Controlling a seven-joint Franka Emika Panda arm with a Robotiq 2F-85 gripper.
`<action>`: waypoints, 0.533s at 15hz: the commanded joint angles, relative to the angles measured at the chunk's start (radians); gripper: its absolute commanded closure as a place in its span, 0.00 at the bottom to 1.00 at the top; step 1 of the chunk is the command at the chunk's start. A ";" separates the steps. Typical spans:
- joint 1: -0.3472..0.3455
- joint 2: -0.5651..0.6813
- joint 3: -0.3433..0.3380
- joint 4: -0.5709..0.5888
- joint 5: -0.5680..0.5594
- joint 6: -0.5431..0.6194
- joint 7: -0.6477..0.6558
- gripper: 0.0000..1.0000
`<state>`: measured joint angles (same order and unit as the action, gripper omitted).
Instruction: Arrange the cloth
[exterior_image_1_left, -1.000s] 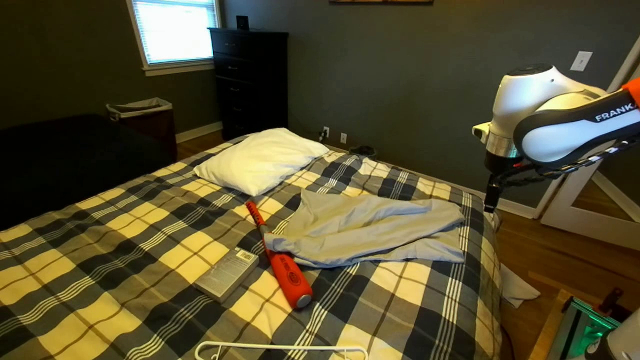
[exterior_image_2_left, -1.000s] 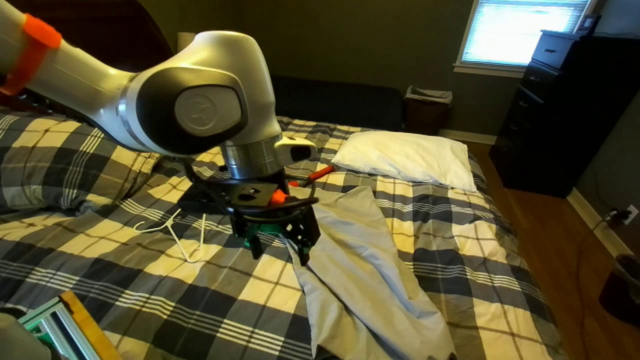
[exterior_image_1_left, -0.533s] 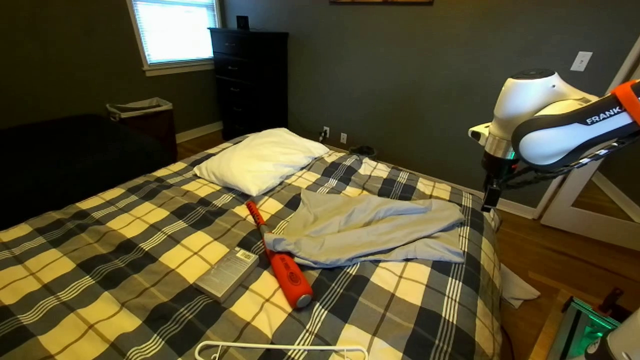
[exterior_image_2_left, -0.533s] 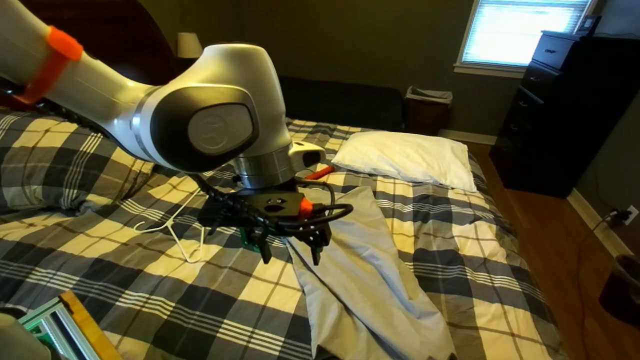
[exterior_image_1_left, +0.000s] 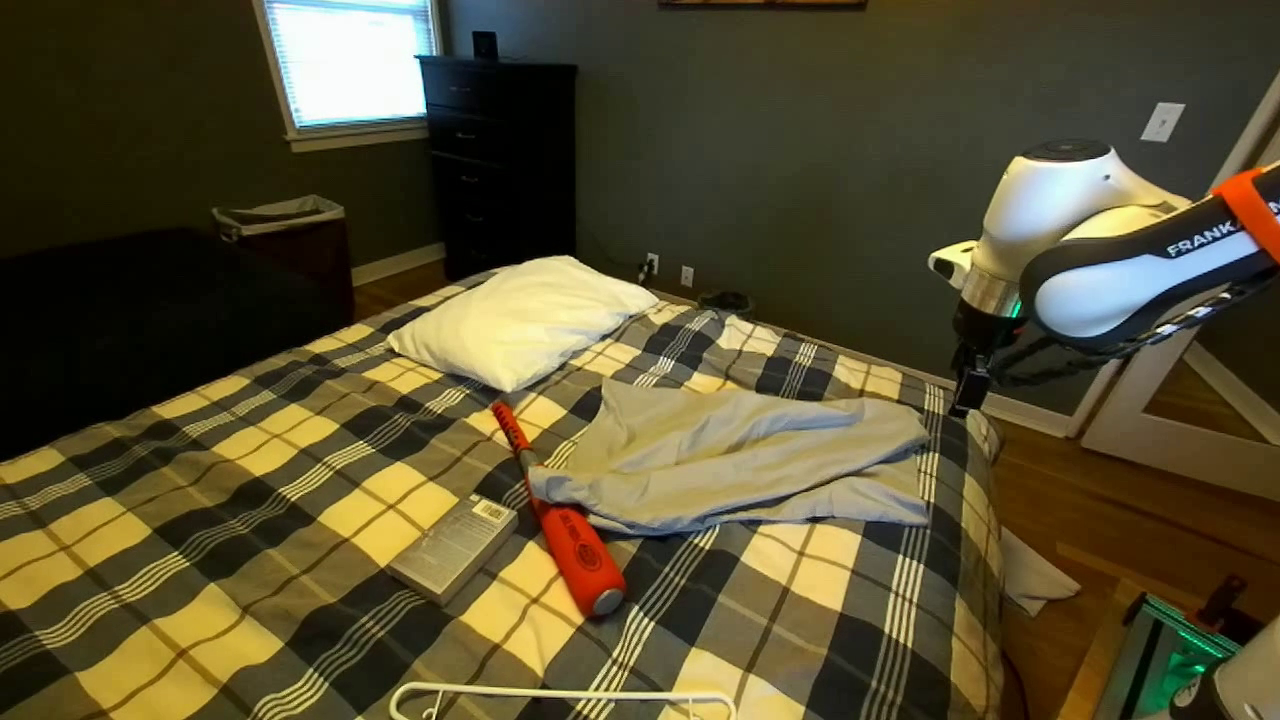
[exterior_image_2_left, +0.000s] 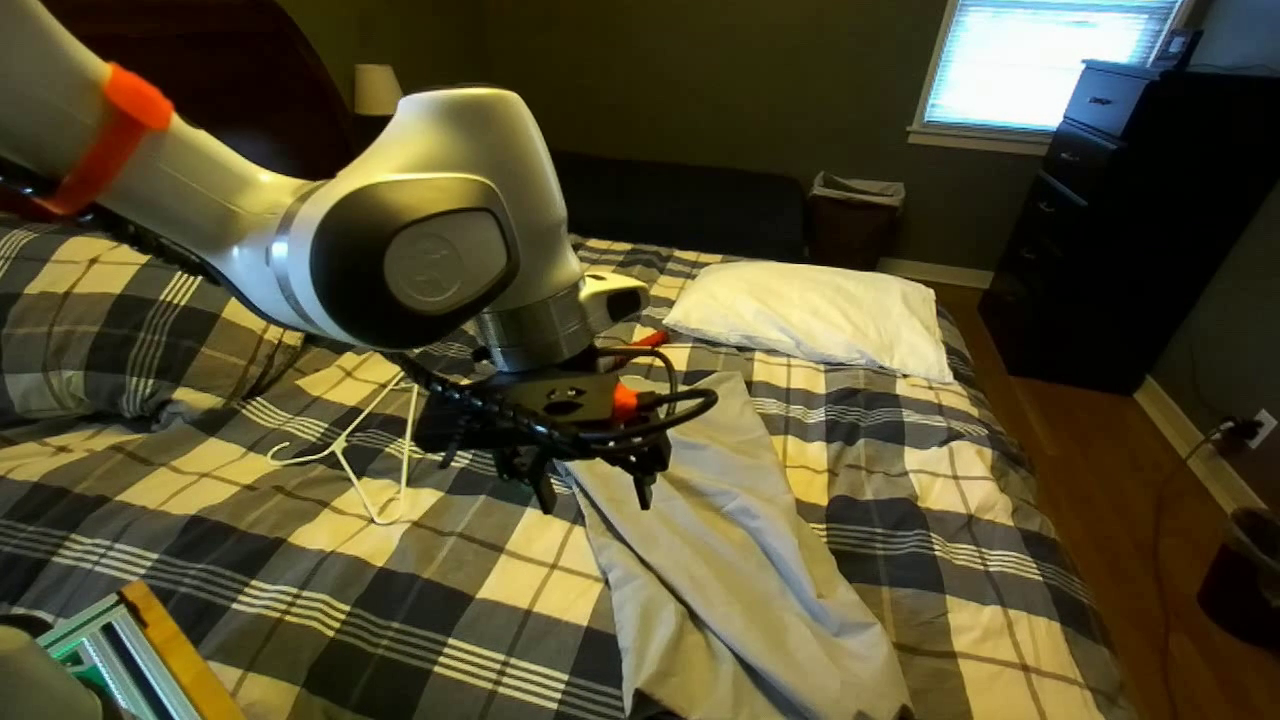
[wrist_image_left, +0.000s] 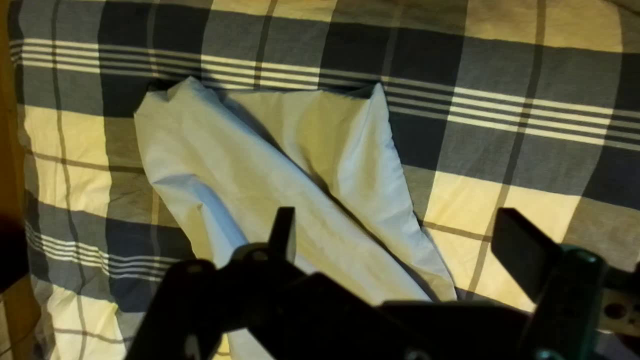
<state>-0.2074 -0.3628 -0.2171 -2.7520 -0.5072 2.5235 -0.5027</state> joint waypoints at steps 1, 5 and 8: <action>0.011 0.121 0.000 -0.001 -0.023 0.124 -0.018 0.00; -0.017 0.271 0.038 -0.006 -0.126 0.185 0.054 0.00; -0.012 0.352 0.029 -0.008 -0.223 0.144 0.075 0.00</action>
<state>-0.2099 -0.0943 -0.1896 -2.7602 -0.6477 2.6729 -0.4543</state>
